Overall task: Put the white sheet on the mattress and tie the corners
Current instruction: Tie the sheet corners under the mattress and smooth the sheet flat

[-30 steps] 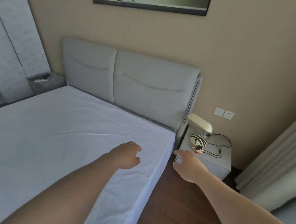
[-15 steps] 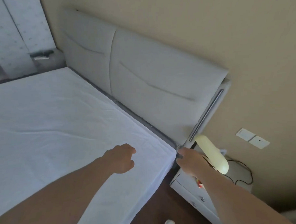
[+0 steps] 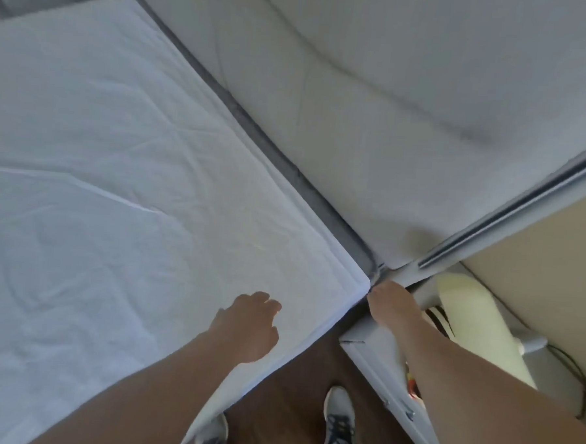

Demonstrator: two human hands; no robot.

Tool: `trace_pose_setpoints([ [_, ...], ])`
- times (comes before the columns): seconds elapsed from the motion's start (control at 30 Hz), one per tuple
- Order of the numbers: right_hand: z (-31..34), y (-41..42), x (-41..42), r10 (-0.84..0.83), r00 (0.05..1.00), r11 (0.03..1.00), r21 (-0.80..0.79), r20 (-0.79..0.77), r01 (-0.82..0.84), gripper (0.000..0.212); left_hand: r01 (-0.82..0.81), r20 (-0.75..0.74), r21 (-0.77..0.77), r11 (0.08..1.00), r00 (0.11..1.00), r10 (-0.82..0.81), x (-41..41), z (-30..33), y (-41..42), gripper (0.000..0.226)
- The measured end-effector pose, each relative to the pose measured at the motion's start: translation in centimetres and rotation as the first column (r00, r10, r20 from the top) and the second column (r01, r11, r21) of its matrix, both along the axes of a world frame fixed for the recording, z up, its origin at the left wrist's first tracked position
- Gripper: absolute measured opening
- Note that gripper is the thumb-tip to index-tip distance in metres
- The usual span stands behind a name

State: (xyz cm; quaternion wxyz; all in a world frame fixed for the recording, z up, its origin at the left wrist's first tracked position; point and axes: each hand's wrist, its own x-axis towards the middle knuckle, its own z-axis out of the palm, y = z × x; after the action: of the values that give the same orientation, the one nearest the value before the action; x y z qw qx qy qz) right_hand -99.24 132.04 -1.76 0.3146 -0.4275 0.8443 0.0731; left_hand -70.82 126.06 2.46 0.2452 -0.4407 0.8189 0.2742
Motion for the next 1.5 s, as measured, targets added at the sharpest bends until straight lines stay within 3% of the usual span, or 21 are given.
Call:
trace_pose_setpoints([
  [0.07, -4.4, -1.0, -0.6, -0.047, 0.999, 0.997, 0.063, 0.018, 0.046, 0.032, -0.006, 0.060, 0.045, 0.999, 0.998, 0.004, -1.0, -4.8, 0.1, 0.053],
  [0.17, -9.0, -2.4, -1.9, -0.337, 0.940, 0.942, 0.012, 0.045, 0.337, 0.017, -0.015, 0.079, 0.040, 0.999, 0.997, 0.012, -1.5, -10.9, 0.0, 0.060],
  [0.23, -12.7, -3.3, -3.4, -0.459, 0.883, 0.886, -0.013, 0.101, 0.463, 0.023, -0.020, 0.085, 0.044, 0.999, 0.996, 0.016, -1.9, -13.7, -0.3, 0.068],
  [0.33, -17.4, -3.8, -5.4, -0.550, 0.810, 0.830, 0.023, 0.204, 0.557, 0.021, 0.005, 0.081, 0.027, 1.000, 0.997, -0.007, -3.1, -17.0, -1.3, 0.081],
  [0.43, -17.4, -4.4, -4.5, -0.612, 0.727, 0.770, 0.027, 0.310, 0.637, 0.022, 0.022, 0.074, 0.037, 0.999, 0.997, -0.024, -4.2, -19.5, -2.1, 0.091],
  [0.5, -18.1, -4.3, -4.4, -0.603, 0.716, 0.775, 0.046, 0.352, 0.630, 0.028, 0.043, 0.086, 0.058, 0.997, 0.995, -0.048, -5.0, -20.7, -2.1, 0.095],
  [0.6, -20.4, -3.5, -6.2, -0.507, 0.814, 0.846, -0.020, 0.284, 0.533, 0.049, 0.067, 0.103, 0.041, 0.997, 0.992, -0.071, -6.0, -21.9, -1.7, 0.099],
  [0.8, -19.3, -3.6, -6.1, -0.441, 0.867, 0.865, -0.150, 0.231, 0.479, 0.031, 0.061, 0.115, 0.052, 0.997, 0.991, -0.067, -6.6, -22.1, -1.3, 0.097],
  [1.13, -20.4, -4.3, -7.1, -0.694, 0.656, 0.570, -0.332, 0.296, 0.752, 0.019, 0.047, 0.084, 0.044, 0.998, 0.995, -0.050, -8.7, -22.6, -1.5, 0.095],
  [1.3, -20.6, -4.2, -7.1, -0.726, 0.641, 0.519, -0.413, 0.250, 0.748, 0.019, 0.080, 0.065, 0.027, 0.996, 0.995, -0.081, -9.5, -22.6, -1.1, 0.098],
  [1.37, -20.7, -4.0, -7.0, -0.721, 0.655, 0.544, -0.402, 0.224, 0.736, 0.020, 0.110, 0.039, 0.042, 0.993, 0.993, -0.112, -9.3, -22.5, -0.8, 0.099],
  [1.5, -20.3, -4.4, -7.5, -0.625, 0.776, 0.749, -0.216, 0.086, 0.627, 0.033, 0.204, -0.039, 0.006, 0.979, 0.978, -0.204, -7.0, -22.4, 0.0, 0.082],
])
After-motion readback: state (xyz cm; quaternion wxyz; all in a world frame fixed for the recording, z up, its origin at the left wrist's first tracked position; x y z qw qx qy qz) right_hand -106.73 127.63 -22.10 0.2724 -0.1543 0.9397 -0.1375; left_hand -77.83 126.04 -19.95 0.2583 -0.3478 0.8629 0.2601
